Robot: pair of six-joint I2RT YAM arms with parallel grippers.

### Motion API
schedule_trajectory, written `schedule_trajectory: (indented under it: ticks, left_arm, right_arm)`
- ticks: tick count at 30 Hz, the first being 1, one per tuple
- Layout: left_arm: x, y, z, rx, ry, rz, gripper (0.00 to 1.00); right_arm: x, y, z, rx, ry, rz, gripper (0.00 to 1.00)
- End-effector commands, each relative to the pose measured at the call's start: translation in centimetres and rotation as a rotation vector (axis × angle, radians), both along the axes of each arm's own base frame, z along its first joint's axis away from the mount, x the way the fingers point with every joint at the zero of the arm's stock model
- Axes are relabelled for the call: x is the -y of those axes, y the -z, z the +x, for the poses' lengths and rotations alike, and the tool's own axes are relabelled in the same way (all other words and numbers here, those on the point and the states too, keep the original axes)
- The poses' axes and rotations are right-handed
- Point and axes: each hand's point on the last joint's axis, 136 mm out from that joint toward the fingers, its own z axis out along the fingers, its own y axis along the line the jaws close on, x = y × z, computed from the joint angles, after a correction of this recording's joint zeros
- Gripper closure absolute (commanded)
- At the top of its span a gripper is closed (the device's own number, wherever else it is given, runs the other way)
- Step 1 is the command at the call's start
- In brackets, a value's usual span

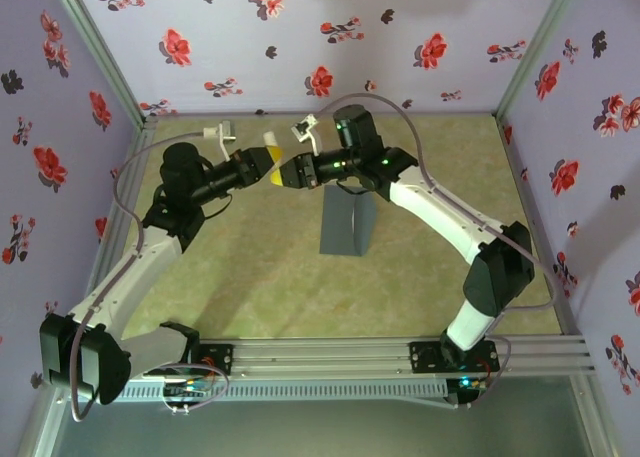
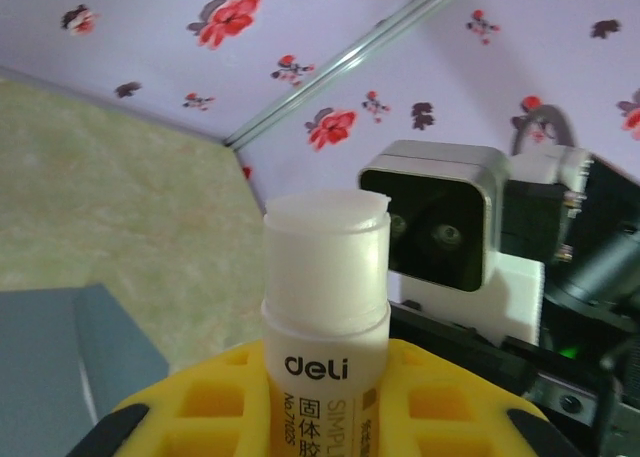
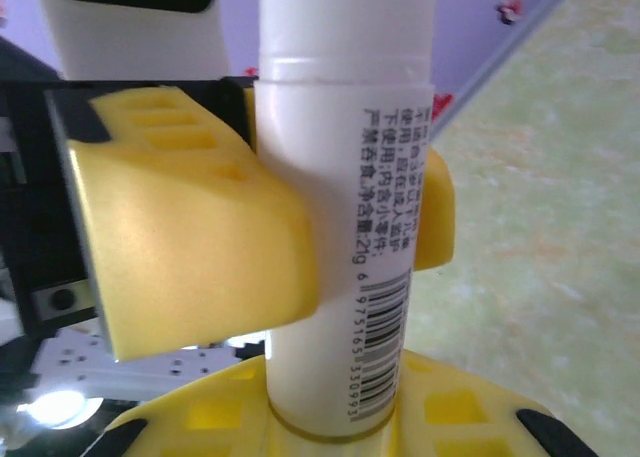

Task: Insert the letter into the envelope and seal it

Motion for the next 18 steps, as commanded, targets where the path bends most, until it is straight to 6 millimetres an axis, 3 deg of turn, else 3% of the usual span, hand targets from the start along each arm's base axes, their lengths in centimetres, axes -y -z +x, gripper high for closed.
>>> schedule_trajectory:
  ticks: [1,6,11,18]
  left_arm:
    - [2.3,-1.4,-5.1,0.029,0.272,-0.055,1.0]
    - [2.4,-2.3,-5.5,0.049,0.295,-0.091,1.0]
    - [2.4,-2.6,-5.4,0.057,0.301,-0.102,1.0]
    - [1.5,-2.7,-2.9,0.043,0.22,-0.104,1.0]
  right_arm:
    - [0.8,-7.2,0.2,0.131,-0.033,0.241,0.8]
    - [1.5,-8.7,0.2,0.128,-0.053,0.305,0.79]
    - [2.0,-8.7,0.5,0.125,-0.036,0.308,0.79]
    - [2.2,-6.4,1.3,0.107,0.017,0.214,0.77]
